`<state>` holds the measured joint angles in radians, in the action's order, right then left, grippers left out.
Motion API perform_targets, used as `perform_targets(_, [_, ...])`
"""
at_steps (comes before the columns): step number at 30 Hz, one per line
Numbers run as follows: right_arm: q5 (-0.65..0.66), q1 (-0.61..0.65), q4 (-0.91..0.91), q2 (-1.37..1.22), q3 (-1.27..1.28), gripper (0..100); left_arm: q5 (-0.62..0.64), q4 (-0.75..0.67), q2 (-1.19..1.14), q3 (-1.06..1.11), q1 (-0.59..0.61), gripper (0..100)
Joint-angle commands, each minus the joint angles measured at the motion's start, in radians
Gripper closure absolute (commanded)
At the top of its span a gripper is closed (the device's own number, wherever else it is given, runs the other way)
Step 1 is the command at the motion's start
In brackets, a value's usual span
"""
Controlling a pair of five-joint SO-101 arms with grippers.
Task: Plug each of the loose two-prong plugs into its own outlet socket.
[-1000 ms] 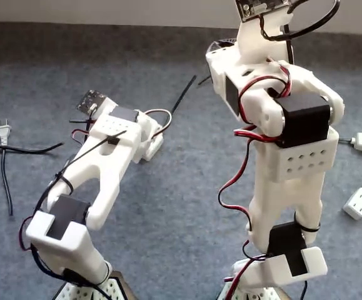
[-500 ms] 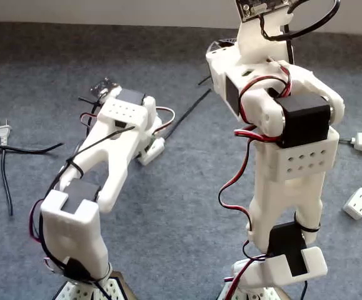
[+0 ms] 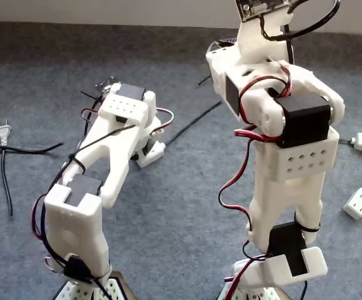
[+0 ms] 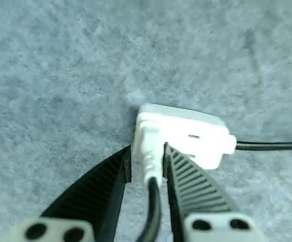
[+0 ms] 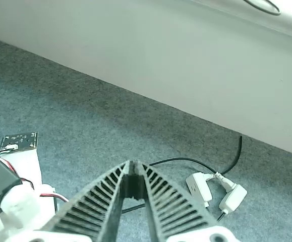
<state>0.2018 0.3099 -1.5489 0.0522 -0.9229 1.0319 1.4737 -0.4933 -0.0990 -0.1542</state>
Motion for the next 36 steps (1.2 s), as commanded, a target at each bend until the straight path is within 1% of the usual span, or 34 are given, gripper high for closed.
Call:
perform_targets(1, [0.009,-0.012,0.024,0.022,-0.036,99.2,-0.006,0.038,0.013,0.001,-0.044,71])
perform_targets(4, [0.009,-0.012,0.024,0.022,-0.036,99.2,-0.005,0.04,0.015,0.002,-0.082,59])
perform_targets(6, [0.009,-0.012,0.024,0.022,-0.036,99.2,-0.005,0.057,0.022,-0.008,-0.105,55])
perform_targets(10, [0.009,-0.012,0.024,0.022,-0.036,99.2,-0.005,0.143,0.022,-0.114,-0.114,55])
perform_targets(15, [0.009,-0.012,0.024,0.022,-0.036,99.2,-0.006,0.279,0.022,-0.367,-0.114,55])
perform_targets(18, [0.009,-0.012,0.024,0.022,-0.036,99.2,-0.02,0.287,0.024,-0.513,-0.11,55])
perform_targets(21, [0.009,-0.021,0.024,0.022,-0.036,99.1,-0.103,0.287,0.025,-0.631,-0.104,55])
perform_targets(23, [0.005,-0.044,0.039,0.019,-0.036,99.0,-0.135,0.287,0.042,-0.69,-0.074,55])
perform_targets(27, [0.003,-0.108,0.087,0.012,-0.025,99.0,-0.181,0.287,0.137,-0.753,-0.015,55])
perform_targets(29, [-0.023,-0.142,0.093,-0.001,-0.01,99.0,-0.184,0.287,0.203,-0.765,0.007,55])
perform_targets(33, [-0.092,-0.231,0.085,-0.059,0.022,98.9,-0.184,0.288,0.338,-0.754,0.042,55])
perform_targets(36, [-0.095,-0.291,0.05,-0.127,0.091,98.9,-0.186,0.288,0.435,-0.664,0.054,55])
